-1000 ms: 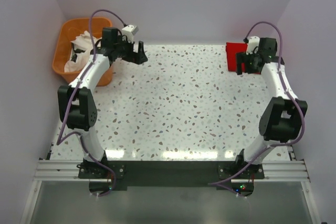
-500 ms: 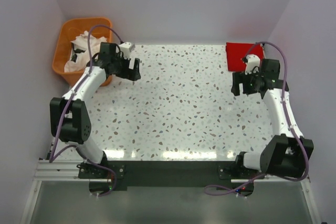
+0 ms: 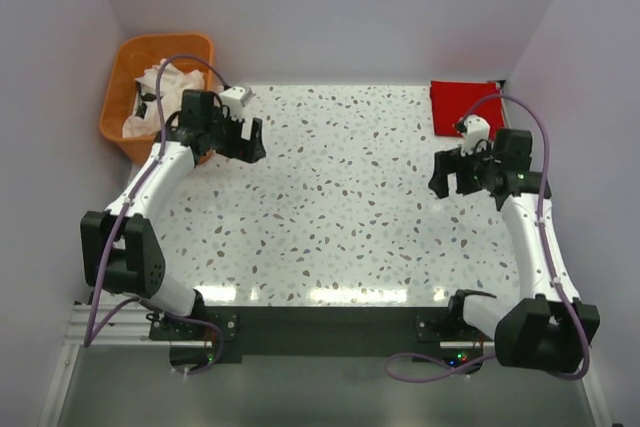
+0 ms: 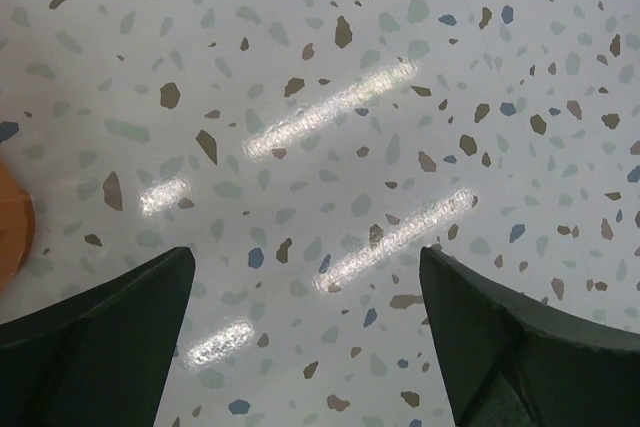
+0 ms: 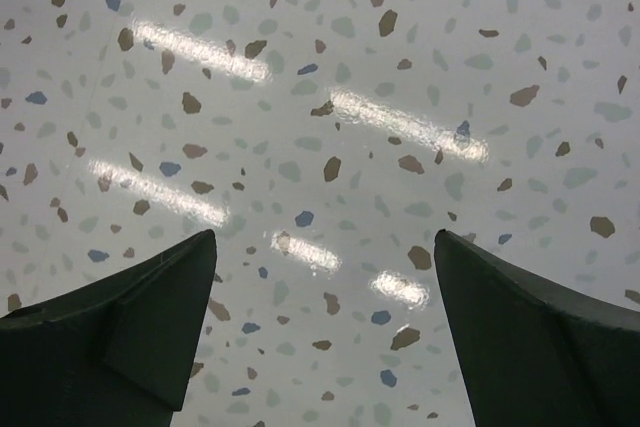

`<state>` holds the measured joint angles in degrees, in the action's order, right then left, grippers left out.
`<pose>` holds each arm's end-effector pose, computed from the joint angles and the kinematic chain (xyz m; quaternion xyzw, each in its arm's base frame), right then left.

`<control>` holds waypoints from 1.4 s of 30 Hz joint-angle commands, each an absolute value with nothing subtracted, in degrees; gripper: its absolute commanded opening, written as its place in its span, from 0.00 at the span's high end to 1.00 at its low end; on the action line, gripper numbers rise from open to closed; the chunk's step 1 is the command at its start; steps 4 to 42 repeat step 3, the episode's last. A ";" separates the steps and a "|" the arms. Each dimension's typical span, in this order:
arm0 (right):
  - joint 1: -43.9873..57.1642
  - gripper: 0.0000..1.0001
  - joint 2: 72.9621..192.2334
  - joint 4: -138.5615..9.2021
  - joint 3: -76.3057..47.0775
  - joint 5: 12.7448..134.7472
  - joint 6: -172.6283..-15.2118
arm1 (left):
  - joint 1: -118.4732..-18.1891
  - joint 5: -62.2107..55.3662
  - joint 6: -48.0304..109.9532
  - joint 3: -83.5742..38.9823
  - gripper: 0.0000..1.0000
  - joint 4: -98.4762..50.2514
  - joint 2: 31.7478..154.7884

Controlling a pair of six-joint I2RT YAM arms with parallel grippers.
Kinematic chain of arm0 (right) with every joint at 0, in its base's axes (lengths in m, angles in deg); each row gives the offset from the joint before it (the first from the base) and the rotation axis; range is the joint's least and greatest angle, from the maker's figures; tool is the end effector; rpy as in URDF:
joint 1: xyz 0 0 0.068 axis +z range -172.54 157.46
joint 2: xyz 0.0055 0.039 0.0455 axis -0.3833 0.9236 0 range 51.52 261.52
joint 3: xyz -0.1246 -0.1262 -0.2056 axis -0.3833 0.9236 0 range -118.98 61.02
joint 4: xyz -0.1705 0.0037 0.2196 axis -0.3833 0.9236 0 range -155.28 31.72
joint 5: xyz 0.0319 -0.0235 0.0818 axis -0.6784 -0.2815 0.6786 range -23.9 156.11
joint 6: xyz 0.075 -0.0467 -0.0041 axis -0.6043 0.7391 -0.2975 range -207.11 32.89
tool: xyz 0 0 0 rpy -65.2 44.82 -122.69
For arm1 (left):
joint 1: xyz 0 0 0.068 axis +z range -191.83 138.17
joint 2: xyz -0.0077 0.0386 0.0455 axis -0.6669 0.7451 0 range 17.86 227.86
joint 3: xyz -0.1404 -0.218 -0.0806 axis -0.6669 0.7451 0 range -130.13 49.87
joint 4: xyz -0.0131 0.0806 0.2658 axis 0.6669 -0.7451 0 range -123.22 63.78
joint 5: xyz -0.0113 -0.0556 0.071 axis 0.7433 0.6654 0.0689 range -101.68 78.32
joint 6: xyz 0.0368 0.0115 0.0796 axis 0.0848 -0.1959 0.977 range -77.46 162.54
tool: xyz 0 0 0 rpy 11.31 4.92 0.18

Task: Fold and stack the t-shirts
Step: Reset both grippers

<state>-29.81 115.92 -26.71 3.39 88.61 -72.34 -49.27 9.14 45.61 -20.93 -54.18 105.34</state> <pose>0.2790 -0.0053 0.2747 -0.1333 0.9004 0.1059 0.4003 0.3753 -0.0773 0.2544 0.1525 0.8973 -0.1811 0.3726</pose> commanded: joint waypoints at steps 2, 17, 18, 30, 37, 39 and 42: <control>-28.87 0.06 114.09 -26.08 3.72 91.33 -73.31 | -48.86 8.97 45.44 -21.05 0.00 -52.58 101.80; -28.78 0.06 114.18 -26.08 3.63 91.94 -73.31 | -48.86 9.06 45.44 -21.32 0.00 -52.67 101.45; -28.78 0.06 114.18 -26.08 3.63 91.94 -73.31 | -48.86 9.06 45.44 -21.32 0.00 -52.67 101.45; -28.78 0.06 114.18 -26.08 3.63 91.94 -73.31 | -48.86 9.06 45.44 -21.32 0.00 -52.67 101.45; -28.78 0.06 114.18 -26.08 3.63 91.94 -73.31 | -48.86 9.06 45.44 -21.32 0.00 -52.67 101.45; -28.78 0.06 114.18 -26.08 3.63 91.94 -73.31 | -48.86 9.06 45.44 -21.32 0.00 -52.67 101.45; -28.78 0.06 114.18 -26.08 3.63 91.94 -73.31 | -48.86 9.06 45.44 -21.32 0.00 -52.67 101.45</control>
